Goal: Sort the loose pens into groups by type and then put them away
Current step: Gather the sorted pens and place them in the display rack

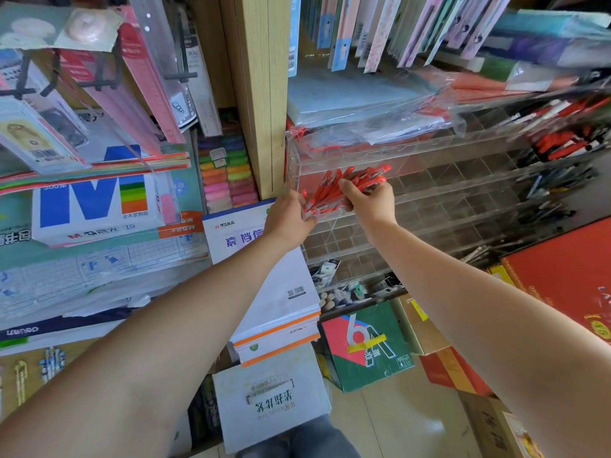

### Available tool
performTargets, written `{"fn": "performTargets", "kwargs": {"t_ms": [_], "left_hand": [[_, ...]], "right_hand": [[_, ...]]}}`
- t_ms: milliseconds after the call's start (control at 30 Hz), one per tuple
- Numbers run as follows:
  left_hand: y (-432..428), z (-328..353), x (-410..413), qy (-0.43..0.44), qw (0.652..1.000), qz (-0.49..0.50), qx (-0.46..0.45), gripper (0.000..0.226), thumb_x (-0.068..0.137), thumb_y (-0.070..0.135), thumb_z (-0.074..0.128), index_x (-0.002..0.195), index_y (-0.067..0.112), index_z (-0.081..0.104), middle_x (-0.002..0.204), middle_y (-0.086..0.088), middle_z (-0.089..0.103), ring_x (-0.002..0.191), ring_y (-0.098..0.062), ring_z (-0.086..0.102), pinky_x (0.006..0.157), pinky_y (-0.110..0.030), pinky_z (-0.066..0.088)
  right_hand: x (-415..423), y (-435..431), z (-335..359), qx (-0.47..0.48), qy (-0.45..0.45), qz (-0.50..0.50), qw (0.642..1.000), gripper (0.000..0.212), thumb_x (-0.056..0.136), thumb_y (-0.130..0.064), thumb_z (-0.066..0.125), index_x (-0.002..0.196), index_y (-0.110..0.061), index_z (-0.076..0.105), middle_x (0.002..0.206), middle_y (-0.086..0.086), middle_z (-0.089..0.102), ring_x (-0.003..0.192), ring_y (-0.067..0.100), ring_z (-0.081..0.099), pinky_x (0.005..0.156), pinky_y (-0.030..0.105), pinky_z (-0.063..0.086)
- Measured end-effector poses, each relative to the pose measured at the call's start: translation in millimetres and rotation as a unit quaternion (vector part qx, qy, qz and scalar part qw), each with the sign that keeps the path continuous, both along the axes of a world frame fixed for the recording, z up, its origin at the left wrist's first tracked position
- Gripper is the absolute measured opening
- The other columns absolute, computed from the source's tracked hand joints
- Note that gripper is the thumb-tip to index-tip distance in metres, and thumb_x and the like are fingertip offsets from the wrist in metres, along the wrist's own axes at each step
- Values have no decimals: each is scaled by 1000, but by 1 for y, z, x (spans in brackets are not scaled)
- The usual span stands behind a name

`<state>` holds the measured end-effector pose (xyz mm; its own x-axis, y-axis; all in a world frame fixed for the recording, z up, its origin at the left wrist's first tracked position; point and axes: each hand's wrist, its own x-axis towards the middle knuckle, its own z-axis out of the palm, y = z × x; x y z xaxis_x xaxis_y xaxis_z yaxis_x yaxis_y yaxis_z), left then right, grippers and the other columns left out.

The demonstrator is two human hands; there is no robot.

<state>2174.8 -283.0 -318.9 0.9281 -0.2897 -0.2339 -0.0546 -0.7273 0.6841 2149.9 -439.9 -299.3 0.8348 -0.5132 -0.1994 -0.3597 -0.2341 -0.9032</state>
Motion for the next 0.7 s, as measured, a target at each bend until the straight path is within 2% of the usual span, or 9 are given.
{"fn": "performTargets", "kwargs": {"t_ms": [133, 233, 333, 433, 500, 567, 700], "left_hand": [[-2, -5, 2, -13, 1000, 18, -7, 41, 88, 30, 66, 114, 5, 47, 118, -13, 52, 103, -31, 55, 83, -38, 45], [-4, -7, 3, -13, 1000, 12, -7, 40, 88, 30, 65, 117, 8, 48, 121, -10, 52, 104, -29, 55, 84, -37, 45], [-7, -8, 4, -24, 999, 25, -6, 37, 88, 29, 65, 116, 9, 51, 117, -10, 54, 101, -27, 56, 76, -32, 41], [-8, -7, 4, -32, 999, 40, -10, 36, 88, 28, 65, 115, 10, 51, 112, -9, 58, 98, -27, 57, 73, -30, 39], [-8, -6, 6, -30, 998, 49, -17, 38, 88, 29, 65, 116, 10, 50, 113, -8, 59, 99, -27, 57, 73, -31, 40], [-8, -6, 8, -32, 998, 46, -15, 40, 87, 31, 66, 116, 10, 50, 115, -7, 60, 100, -27, 58, 75, -32, 42], [-11, -8, 7, -27, 998, 52, -3, 37, 86, 30, 68, 113, 11, 51, 113, -5, 62, 100, -26, 59, 74, -30, 40]], "right_hand": [[2, 7, -7, -57, -29, -10, 998, 27, 82, -30, 73, 78, -5, 68, 69, 5, 70, 57, 11, 64, 60, 27, 54], [0, 12, -11, -85, -33, 2, 996, 25, 77, -26, 78, 86, -13, 59, 77, 1, 69, 66, 12, 67, 65, 27, 55], [2, 18, -14, -68, -12, 3, 998, 49, 72, -23, 82, 101, -18, 43, 93, 5, 68, 78, 24, 69, 74, 40, 58], [6, 17, -10, -41, -14, -9, 999, 60, 69, -26, 85, 107, -18, 39, 95, 6, 67, 78, 24, 70, 75, 43, 59], [4, 12, -6, -26, -35, -8, 999, 59, 70, -28, 84, 110, -17, 42, 93, 2, 67, 79, 20, 70, 74, 40, 59], [-1, 7, -5, -20, -45, -3, 999, 49, 74, -25, 82, 108, -13, 48, 91, 1, 67, 78, 15, 70, 72, 36, 60], [-7, 9, -5, -40, -62, -9, 997, 35, 76, -23, 81, 99, -14, 56, 86, -5, 68, 73, 3, 67, 70, 17, 56]]}}
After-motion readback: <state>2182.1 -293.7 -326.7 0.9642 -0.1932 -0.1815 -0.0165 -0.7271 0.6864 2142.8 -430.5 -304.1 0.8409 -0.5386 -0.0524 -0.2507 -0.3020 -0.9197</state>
